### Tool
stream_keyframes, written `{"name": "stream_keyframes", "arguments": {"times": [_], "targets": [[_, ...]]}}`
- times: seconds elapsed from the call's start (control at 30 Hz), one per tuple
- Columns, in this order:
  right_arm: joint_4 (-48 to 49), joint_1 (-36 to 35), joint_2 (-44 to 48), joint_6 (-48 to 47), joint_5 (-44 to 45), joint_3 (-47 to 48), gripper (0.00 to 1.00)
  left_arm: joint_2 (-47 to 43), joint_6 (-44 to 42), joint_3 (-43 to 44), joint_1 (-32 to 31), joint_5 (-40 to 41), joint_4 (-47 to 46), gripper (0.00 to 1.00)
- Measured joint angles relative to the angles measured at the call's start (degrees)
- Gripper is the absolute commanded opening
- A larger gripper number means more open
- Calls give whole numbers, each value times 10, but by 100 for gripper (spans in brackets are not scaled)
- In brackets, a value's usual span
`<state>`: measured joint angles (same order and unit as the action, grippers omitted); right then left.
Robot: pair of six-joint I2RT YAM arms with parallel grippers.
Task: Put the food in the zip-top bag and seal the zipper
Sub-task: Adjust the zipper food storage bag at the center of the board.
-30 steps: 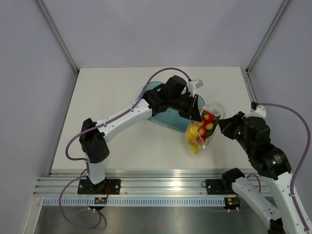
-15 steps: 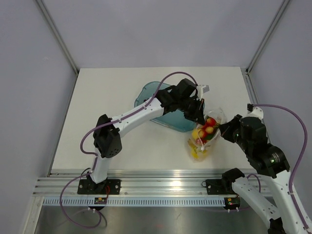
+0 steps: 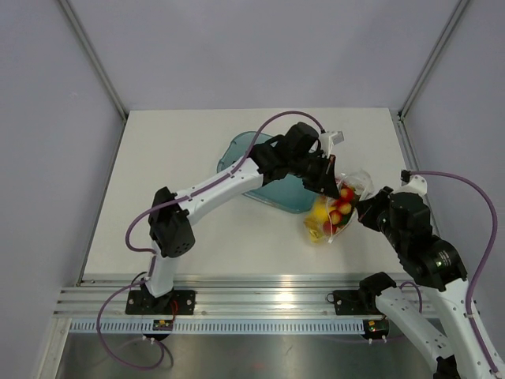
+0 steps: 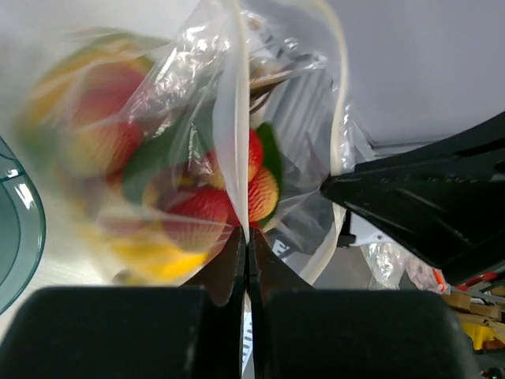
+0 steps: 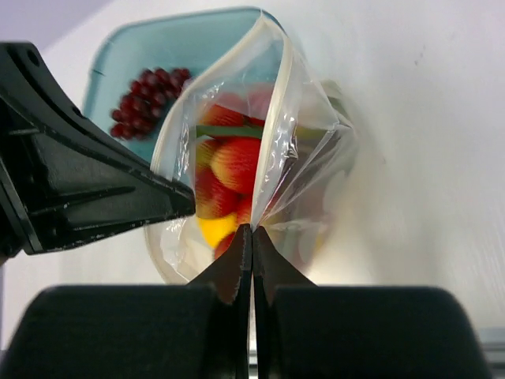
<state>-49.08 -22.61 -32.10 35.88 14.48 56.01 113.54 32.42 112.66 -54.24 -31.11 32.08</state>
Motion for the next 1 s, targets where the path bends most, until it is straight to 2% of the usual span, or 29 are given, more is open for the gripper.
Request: {"name": "stream_keyframes", "arguments": {"times": [0.17, 0.37, 0.43, 0.5, 0.53, 0.6, 0.7, 0.8, 0.93, 1.0], "targets": [[-17, 0, -8, 1, 0, -18, 0, 41, -5, 4, 4, -7, 5, 0], [1, 0, -14, 3, -6, -18, 0, 82, -41, 93, 17, -39, 56, 1], [14, 0, -18, 4, -7, -18, 0, 82, -52, 99, 25, -48, 59, 25], [21, 0, -22, 5, -7, -18, 0, 82, -61, 99, 33, -52, 60, 37], [21, 0, -24, 5, -7, -18, 0, 82, -66, 99, 37, -52, 63, 47], [27, 0, -28, 6, -7, -19, 0, 80, -78, 99, 43, -50, 74, 53], [32, 0, -29, 6, -7, -21, 0, 66, -102, 96, 53, -30, 105, 75], [34, 0, -28, 6, -6, -21, 0, 38, -124, 87, 60, 2, 130, 81], [28, 0, -24, 6, -6, -21, 0, -37, -140, 47, 74, 57, 148, 81], [25, 0, -21, 6, -6, -21, 0, -86, -142, 9, 87, 91, 149, 78]]}}
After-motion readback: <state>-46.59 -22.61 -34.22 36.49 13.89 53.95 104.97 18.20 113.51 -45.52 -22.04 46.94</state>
